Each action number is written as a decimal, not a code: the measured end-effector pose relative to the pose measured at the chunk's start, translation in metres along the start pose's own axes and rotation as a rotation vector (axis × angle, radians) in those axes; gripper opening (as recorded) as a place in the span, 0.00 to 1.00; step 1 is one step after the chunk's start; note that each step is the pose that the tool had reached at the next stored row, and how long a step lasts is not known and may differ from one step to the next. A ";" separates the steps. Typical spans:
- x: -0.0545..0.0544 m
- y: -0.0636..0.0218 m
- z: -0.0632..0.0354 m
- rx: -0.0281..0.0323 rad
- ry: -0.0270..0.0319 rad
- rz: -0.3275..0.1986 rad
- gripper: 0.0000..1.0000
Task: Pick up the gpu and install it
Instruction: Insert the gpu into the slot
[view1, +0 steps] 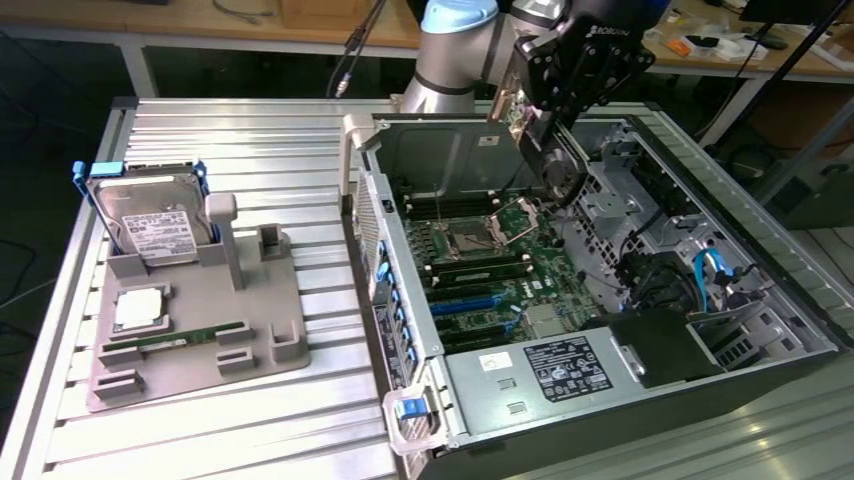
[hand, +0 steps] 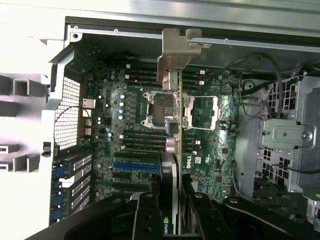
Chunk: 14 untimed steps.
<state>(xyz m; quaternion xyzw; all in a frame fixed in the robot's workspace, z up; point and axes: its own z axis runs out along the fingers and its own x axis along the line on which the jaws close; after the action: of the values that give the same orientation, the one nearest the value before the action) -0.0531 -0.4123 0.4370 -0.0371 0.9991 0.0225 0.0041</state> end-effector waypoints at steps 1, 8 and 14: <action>0.000 0.0000 0.0000 0.0000 0.0000 0.000 0.27; 0.000 0.0000 0.0001 -0.0011 0.0045 -0.103 0.27; -0.001 0.0000 0.0000 -0.0021 0.0094 -0.212 0.27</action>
<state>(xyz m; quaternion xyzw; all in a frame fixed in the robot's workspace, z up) -0.0525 -0.4123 0.4370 -0.1428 0.9895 0.0228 0.0017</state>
